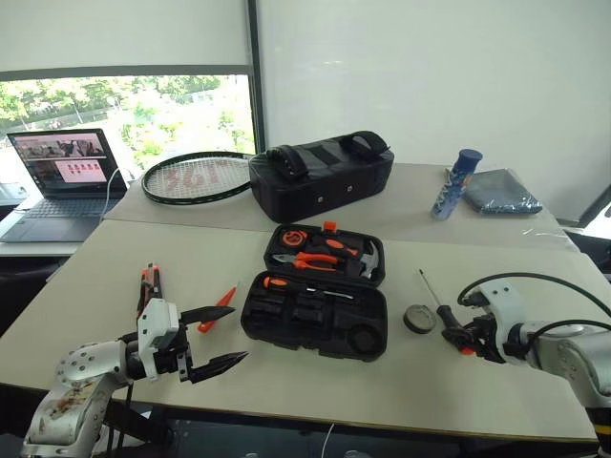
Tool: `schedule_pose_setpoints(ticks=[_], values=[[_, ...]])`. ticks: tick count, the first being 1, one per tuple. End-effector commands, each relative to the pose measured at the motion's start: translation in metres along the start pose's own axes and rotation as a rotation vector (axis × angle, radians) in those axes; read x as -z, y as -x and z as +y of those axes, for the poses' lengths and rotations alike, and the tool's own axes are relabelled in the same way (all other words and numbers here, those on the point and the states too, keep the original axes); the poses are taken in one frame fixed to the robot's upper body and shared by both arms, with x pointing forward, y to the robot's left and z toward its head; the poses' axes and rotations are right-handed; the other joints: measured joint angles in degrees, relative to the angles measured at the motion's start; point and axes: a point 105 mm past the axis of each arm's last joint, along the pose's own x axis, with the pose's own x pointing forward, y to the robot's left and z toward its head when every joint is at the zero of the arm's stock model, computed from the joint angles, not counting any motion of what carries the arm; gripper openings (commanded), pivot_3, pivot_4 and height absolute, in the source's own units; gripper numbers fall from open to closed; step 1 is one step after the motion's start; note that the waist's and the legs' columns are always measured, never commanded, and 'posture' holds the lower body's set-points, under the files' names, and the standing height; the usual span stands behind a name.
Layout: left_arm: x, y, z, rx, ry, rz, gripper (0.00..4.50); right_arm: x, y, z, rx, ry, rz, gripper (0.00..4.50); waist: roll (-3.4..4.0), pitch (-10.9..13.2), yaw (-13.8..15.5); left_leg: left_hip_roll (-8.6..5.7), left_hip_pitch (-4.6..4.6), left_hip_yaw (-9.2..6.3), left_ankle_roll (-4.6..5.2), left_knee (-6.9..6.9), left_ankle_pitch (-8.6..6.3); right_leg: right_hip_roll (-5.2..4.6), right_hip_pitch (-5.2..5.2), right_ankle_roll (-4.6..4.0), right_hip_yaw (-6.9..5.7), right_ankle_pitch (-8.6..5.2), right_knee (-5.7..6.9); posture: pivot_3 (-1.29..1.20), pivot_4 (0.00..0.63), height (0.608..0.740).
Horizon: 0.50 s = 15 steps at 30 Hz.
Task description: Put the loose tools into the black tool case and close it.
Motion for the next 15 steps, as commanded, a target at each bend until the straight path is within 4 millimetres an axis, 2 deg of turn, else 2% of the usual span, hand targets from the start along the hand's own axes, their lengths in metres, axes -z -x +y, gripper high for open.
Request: schedule_pose_setpoints(ticks=[1,3,5,8,11,15], values=[[-0.008,-0.002,-0.005,0.029,-0.028,-0.030,4.50,-0.009,0.017,-0.021,0.078,-0.015,-0.058,1.02,0.00,0.0,0.0,0.00,0.00,0.01,0.00,0.00,0.00,0.00,-0.01,0.00,0.00,0.00,0.00,0.00,0.150,0.740],[-0.009,-0.003,-0.006,0.030,-0.026,-0.032,4.50,-0.012,0.028,-0.034,0.119,0.003,-0.100,1.03,0.01,0.0,0.0,0.00,-0.01,0.01,0.00,0.00,0.00,0.00,-0.02,0.00,0.00,0.00,0.00,0.00,0.150,0.740],[-0.009,-0.004,-0.006,0.029,-0.024,-0.033,4.50,-0.032,0.042,-0.036,0.091,0.104,-0.224,1.03,0.10,0.1,0.1,-0.02,-0.04,0.01,0.00,0.00,0.00,-0.02,-0.03,0.01,0.00,0.00,-0.02,0.00,0.150,0.740],[-0.009,-0.004,-0.005,0.019,-0.016,-0.033,4.50,-0.069,0.064,-0.003,-0.128,0.345,-0.413,1.03,0.30,0.2,-0.3,-0.03,-0.04,0.06,0.01,0.03,0.00,-0.02,-0.03,0.07,0.04,0.03,-0.04,0.00,0.150,0.740],[-0.006,-0.004,-0.004,0.018,-0.004,-0.024,4.50,-0.088,0.071,0.041,-0.356,0.527,-0.434,1.03,0.45,0.4,-1.6,0.05,0.05,0.11,0.01,0.02,0.00,0.13,0.01,0.08,0.06,0.03,-0.01,0.00,0.150,0.740],[-0.005,-0.006,-0.003,0.020,0.004,-0.025,4.50,-0.108,0.051,0.091,-0.519,0.594,-0.324,1.03,0.35,0.5,-2.1,0.19,0.30,0.11,0.01,0.01,0.00,0.29,0.10,-0.03,0.09,0.09,0.01,0.00,0.150,0.740]])
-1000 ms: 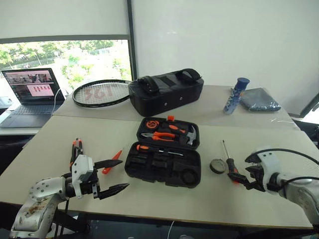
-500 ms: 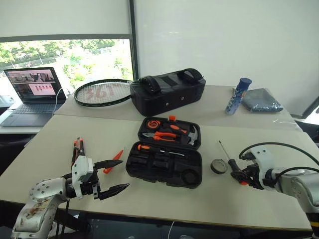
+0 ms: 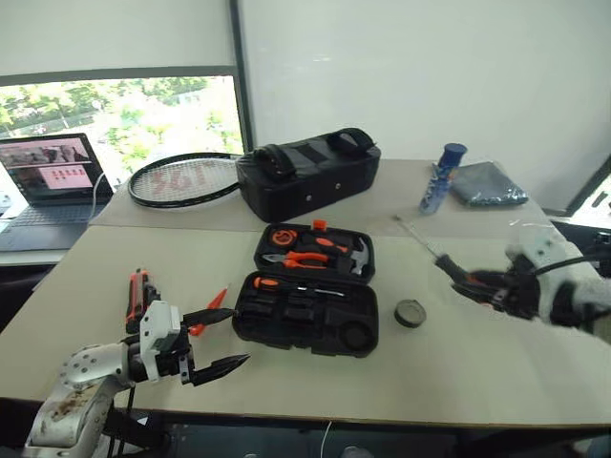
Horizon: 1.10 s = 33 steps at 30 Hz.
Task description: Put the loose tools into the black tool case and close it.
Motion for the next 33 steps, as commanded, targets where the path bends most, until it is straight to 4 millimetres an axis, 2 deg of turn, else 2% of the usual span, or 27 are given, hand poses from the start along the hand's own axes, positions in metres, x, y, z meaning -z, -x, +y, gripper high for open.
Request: schedule_pose_setpoints(ticks=[1,4,7,13,15,18,33], values=[[-0.005,-0.003,0.001,0.008,-0.013,-0.013,4.50,-0.014,-0.034,0.028,-0.181,0.021,0.082,1.03,-0.07,0.0,0.1,-0.02,0.00,-0.04,0.00,0.00,0.00,-0.01,-0.01,-0.05,-0.03,0.03,0.01,0.00,0.150,0.740],[-0.006,-0.004,0.002,0.008,-0.014,-0.014,4.50,-0.012,-0.054,0.036,-0.233,0.051,0.179,1.03,-0.07,0.1,0.7,-0.03,-0.11,-0.09,0.00,0.00,0.00,-0.05,-0.12,-0.14,-0.05,0.08,0.04,0.00,0.150,0.740],[-0.006,-0.004,0.002,0.002,-0.016,-0.014,4.50,-0.010,-0.074,0.041,-0.259,0.085,0.225,1.03,-0.08,0.1,1.5,-0.15,-0.81,-0.24,0.01,0.04,0.00,-0.36,-0.85,-0.09,-0.21,0.11,0.13,0.00,0.150,0.740],[-0.006,-0.003,-0.001,-0.007,-0.013,-0.013,4.50,0.000,-0.099,0.038,-0.267,0.181,0.307,1.03,-0.09,0.0,2.3,-0.28,-1.72,-0.50,0.01,0.12,0.00,-0.72,-2.02,-0.04,-0.53,0.28,0.48,0.00,0.150,0.740],[-0.006,-0.002,-0.002,-0.011,-0.012,-0.011,4.50,0.003,-0.103,0.037,-0.277,0.201,0.325,1.03,-0.08,0.0,2.2,-0.27,-1.68,-0.52,0.01,0.11,0.00,-0.96,-2.04,-0.18,-1.20,0.36,0.50,0.00,0.150,0.740],[-0.006,-0.001,-0.004,-0.020,-0.010,-0.009,4.50,0.003,-0.107,0.037,-0.286,0.212,0.332,1.03,-0.08,0.0,2.2,-0.27,-1.60,-0.49,0.02,0.12,0.01,-1.09,-1.98,-0.24,-1.49,0.40,0.48,0.00,0.150,0.740],[-0.012,-0.002,-0.004,-0.041,-0.017,-0.012,4.50,0.008,-0.114,0.047,-0.370,0.281,0.365,1.03,-0.08,0.0,2.1,-0.26,-1.39,-0.45,0.04,0.11,0.02,-1.10,-1.86,-0.30,-1.67,0.44,0.54,0.00,0.150,0.740]])
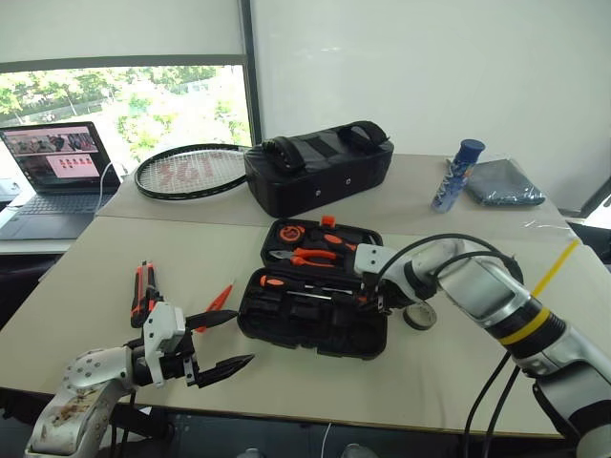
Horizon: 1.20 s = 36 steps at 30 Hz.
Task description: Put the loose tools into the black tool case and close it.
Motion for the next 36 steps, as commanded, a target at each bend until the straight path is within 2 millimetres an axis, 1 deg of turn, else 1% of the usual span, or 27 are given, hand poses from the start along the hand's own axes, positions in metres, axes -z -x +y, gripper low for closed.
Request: schedule_pose_setpoints(ticks=[1,6,8,9,10,12,13,15,17,20,23,24,25,26,30,32,33,35,36], values=[[-0.011,0.000,0.001,-0.003,-0.039,-0.022,4.50,-0.005,-0.003,0.004,-0.027,0.033,-0.004,1.03,0.00,0.0,0.0,0.00,0.01,0.00,0.00,0.00,0.00,0.00,0.00,-0.01,-0.01,0.00,0.01,0.00,0.150,0.740],[-0.010,-0.002,0.001,-0.007,-0.039,-0.023,4.50,-0.006,-0.009,0.004,-0.039,0.039,-0.017,1.03,0.01,0.0,-0.1,0.02,0.11,0.02,0.00,0.00,0.00,0.01,0.06,-0.04,-0.03,0.02,0.02,0.00,0.150,0.740],[-0.010,-0.002,0.002,-0.009,-0.042,-0.024,4.50,-0.006,-0.008,0.004,-0.051,0.048,-0.028,2.04,0.01,0.0,-0.1,0.03,0.14,0.05,0.00,0.00,0.00,0.01,0.07,-0.07,-0.05,0.04,0.03,0.00,0.150,0.740],[-0.010,-0.002,0.002,-0.010,-0.042,-0.024,4.50,-0.006,-0.008,0.005,-0.061,0.055,-0.030,2.21,0.00,0.0,-0.1,0.03,0.14,0.05,0.00,0.00,0.00,0.01,0.07,-0.07,-0.05,0.04,0.04,0.00,0.150,0.740],[-0.010,-0.002,0.003,-0.012,-0.043,-0.023,4.50,-0.007,-0.006,0.005,-0.063,0.060,-0.037,2.54,0.00,0.0,0.0,0.03,0.14,0.05,0.00,0.00,0.00,0.01,0.07,-0.08,-0.06,0.04,0.04,0.00,0.150,0.740],[-0.009,0.001,0.004,-0.019,-0.045,-0.019,4.50,-0.019,0.003,0.000,-0.059,0.051,-0.109,3.16,0.00,0.0,0.0,0.02,0.14,0.05,0.00,0.00,0.00,0.00,0.07,-0.08,-0.08,0.04,0.04,0.00,0.150,0.740],[-0.009,0.001,0.005,-0.022,-0.047,-0.017,4.50,-0.028,0.011,0.000,-0.076,0.056,-0.167,3.59,0.00,0.0,-0.1,0.02,0.14,0.05,0.00,0.00,0.00,0.00,0.06,-0.08,-0.08,0.04,0.03,0.00,0.150,0.740],[-0.009,0.002,0.005,-0.024,-0.047,-0.016,4.50,-0.037,0.021,0.002,-0.114,0.062,-0.230,3.59,0.00,0.0,-0.3,0.05,0.14,0.07,0.00,0.00,0.00,0.01,0.04,-0.08,-0.09,0.05,0.02,0.00,0.150,0.740],[-0.009,0.002,0.005,-0.026,-0.047,-0.016,4.50,-0.041,0.031,0.006,-0.156,0.050,-0.276,3.59,0.01,0.0,-0.2,0.07,0.16,0.08,0.00,0.00,0.00,0.02,0.02,-0.12,-0.12,0.07,0.05,0.00,0.150,0.740],[-0.008,0.002,0.006,-0.031,-0.046,-0.014,4.50,-0.046,0.041,0.008,-0.178,0.083,-0.350,3.59,0.00,0.0,0.0,0.06,0.17,0.07,0.00,0.00,0.00,0.01,0.06,-0.12,-0.14,0.08,0.07,0.00,0.150,0.740],[-0.007,0.003,0.007,-0.035,-0.044,-0.013,4.50,-0.047,0.040,0.005,-0.154,0.058,-0.388,3.59,0.01,0.0,0.0,0.05,0.18,0.08,0.00,0.00,0.00,-0.02,0.08,-0.11,-0.16,0.09,0.06,0.00,0.150,0.740],[-0.006,0.004,0.007,-0.036,-0.044,-0.013,4.50,-0.048,0.035,0.003,-0.129,0.039,-0.398,3.59,0.00,0.0,0.0,0.05,0.18,0.07,0.00,0.01,0.00,-0.02,0.08,-0.11,-0.17,0.09,0.06,0.00,0.150,0.740],[-0.006,0.005,0.007,-0.037,-0.043,-0.013,4.50,-0.050,0.029,0.003,-0.110,0.036,-0.405,3.07,0.00,0.0,-0.1,0.05,0.18,0.07,0.00,0.00,0.00,-0.02,0.08,-0.11,-0.17,0.09,0.07,0.00,0.150,0.740],[-0.006,0.005,0.008,-0.037,-0.042,-0.012,4.50,-0.049,0.023,0.003,-0.092,0.033,-0.401,2.92,0.00,0.0,-0.2,0.07,0.19,0.07,0.00,0.00,0.00,-0.01,0.07,-0.11,-0.18,0.09,0.07,0.00,0.150,0.740],[-0.004,0.008,0.009,-0.034,-0.042,-0.009,4.50,-0.035,0.003,0.002,-0.056,0.059,-0.327,1.58,0.00,0.0,-0.1,0.06,0.20,0.14,0.00,0.00,0.01,-0.03,0.01,-0.17,-0.23,0.13,0.14,0.00,0.150,0.740],[-0.004,0.008,0.009,-0.032,-0.043,-0.008,4.50,-0.033,-0.002,0.002,-0.051,0.059,-0.314,0.96,0.00,0.0,0.0,0.06,0.21,0.14,-0.01,0.01,0.01,-0.07,0.03,-0.16,-0.25,0.13,0.13,0.00,0.150,0.740],[-0.004,0.008,0.009,-0.031,-0.044,-0.008,4.50,-0.032,-0.004,0.002,-0.050,0.058,-0.313,0.57,0.00,0.0,0.0,0.04,0.20,0.15,-0.01,0.01,0.01,-0.09,0.02,-0.15,-0.26,0.14,0.11,0.00,0.150,0.740],[-0.005,0.008,0.009,-0.031,-0.045,-0.008,4.50,-0.032,-0.007,0.000,-0.048,0.053,-0.308,0.07,0.00,0.0,0.0,0.05,0.20,0.16,-0.01,0.01,0.01,-0.08,0.02,-0.14,-0.26,0.14,0.11,0.00,0.150,0.740],[-0.005,0.008,0.009,-0.030,-0.046,-0.008,4.50,-0.032,-0.008,0.000,-0.045,0.050,-0.307,0.07,0.00,0.0,0.0,0.05,0.20,0.15,-0.01,0.01,0.01,-0.08,0.03,-0.14,-0.26,0.15,0.12,0.00,0.150,0.740]])
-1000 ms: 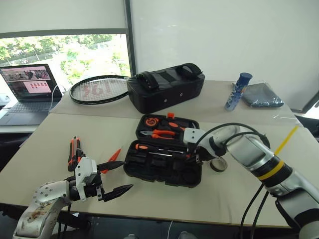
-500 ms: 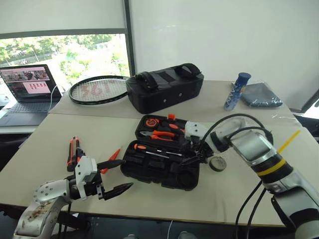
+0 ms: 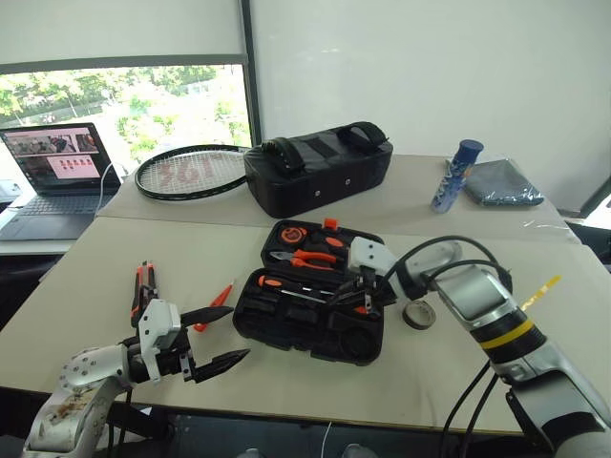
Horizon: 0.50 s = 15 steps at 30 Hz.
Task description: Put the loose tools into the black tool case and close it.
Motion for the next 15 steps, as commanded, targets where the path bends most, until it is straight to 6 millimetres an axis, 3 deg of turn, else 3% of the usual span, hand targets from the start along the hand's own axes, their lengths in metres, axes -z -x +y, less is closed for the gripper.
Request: schedule_pose_setpoints(ticks=[1,8,15], values=[[-0.008,0.002,0.001,-0.004,-0.043,-0.007,4.50,-0.006,0.000,-0.006,0.029,0.032,-0.009,0.07,0.00,0.0,0.0,0.00,0.00,0.00,0.00,0.00,0.00,0.01,0.00,0.00,0.00,0.00,0.00,0.00,0.150,0.740],[-0.010,-0.002,0.000,-0.005,-0.049,-0.007,4.50,0.007,-0.011,-0.007,0.023,0.025,0.030,0.07,0.00,0.0,-0.1,0.01,0.11,0.01,0.00,0.00,0.00,0.01,0.07,-0.02,-0.05,0.01,0.01,0.00,0.150,0.740],[-0.013,-0.005,0.000,-0.011,-0.053,-0.003,4.50,0.018,-0.022,-0.004,0.013,-0.009,0.063,0.07,-0.01,0.0,-0.3,0.05,0.85,0.13,0.00,0.00,0.00,0.10,0.75,-0.13,-0.12,0.09,-0.06,0.00,0.150,0.740]])
